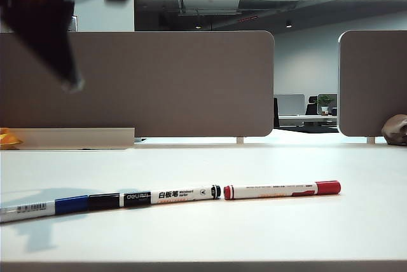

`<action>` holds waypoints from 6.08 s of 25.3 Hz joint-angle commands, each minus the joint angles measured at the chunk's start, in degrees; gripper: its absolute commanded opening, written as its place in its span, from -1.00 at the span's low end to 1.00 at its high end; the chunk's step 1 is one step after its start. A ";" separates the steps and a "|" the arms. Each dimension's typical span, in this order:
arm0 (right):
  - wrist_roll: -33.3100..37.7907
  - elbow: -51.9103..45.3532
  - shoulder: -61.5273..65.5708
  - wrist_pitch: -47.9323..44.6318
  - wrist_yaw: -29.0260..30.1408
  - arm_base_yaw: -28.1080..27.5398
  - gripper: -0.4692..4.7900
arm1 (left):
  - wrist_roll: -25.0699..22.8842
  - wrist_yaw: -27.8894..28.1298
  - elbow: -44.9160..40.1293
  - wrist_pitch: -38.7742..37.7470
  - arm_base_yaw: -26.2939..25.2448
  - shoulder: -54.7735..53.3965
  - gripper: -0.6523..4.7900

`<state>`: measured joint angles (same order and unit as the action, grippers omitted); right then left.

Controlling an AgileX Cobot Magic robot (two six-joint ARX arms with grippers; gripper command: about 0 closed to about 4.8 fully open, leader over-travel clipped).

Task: Pick up the markers one by one and line them up horizontally in a straight line on the table.

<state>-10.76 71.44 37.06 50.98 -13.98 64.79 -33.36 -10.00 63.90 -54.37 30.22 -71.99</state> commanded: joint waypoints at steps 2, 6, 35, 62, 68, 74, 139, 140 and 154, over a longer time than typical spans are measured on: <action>0.33 -3.85 -6.67 -5.73 0.22 -0.04 -0.83 | 8.07 -0.63 0.04 8.46 3.56 10.75 -0.78; 0.98 -11.13 -13.40 -12.22 4.02 -0.04 -0.83 | 15.02 4.76 -0.11 15.23 8.26 19.98 -0.78; 8.24 -55.63 -17.31 -52.85 16.90 -0.07 -0.83 | 38.29 21.09 -48.85 51.91 35.21 41.03 -0.78; 7.52 -68.81 -17.05 -56.06 4.85 -9.49 -0.83 | 27.80 10.93 -53.53 48.65 5.22 41.05 -0.78; 7.52 -70.29 -17.07 -59.87 5.05 -20.94 -0.83 | 27.78 6.78 -53.53 52.83 -5.18 41.05 -0.78; 8.28 -70.97 -17.05 -63.76 12.07 -40.74 -0.83 | 27.80 6.60 -53.55 54.53 -14.91 41.05 -0.78; 12.28 -71.38 -36.04 -59.56 15.43 -58.95 -0.82 | 27.80 6.12 -61.64 53.94 -20.35 67.23 -0.78; 12.28 -71.38 -36.35 -59.49 15.43 -58.97 -0.82 | 27.80 6.12 -61.68 53.94 -20.63 67.73 -0.78; 12.28 -71.38 -36.94 -59.71 15.37 -66.77 -0.82 | 27.80 6.23 -63.47 51.39 -30.38 71.69 -0.78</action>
<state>1.28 0.45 0.03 -8.01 1.52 -1.87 -5.54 -3.86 0.36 -3.68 -0.14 -0.27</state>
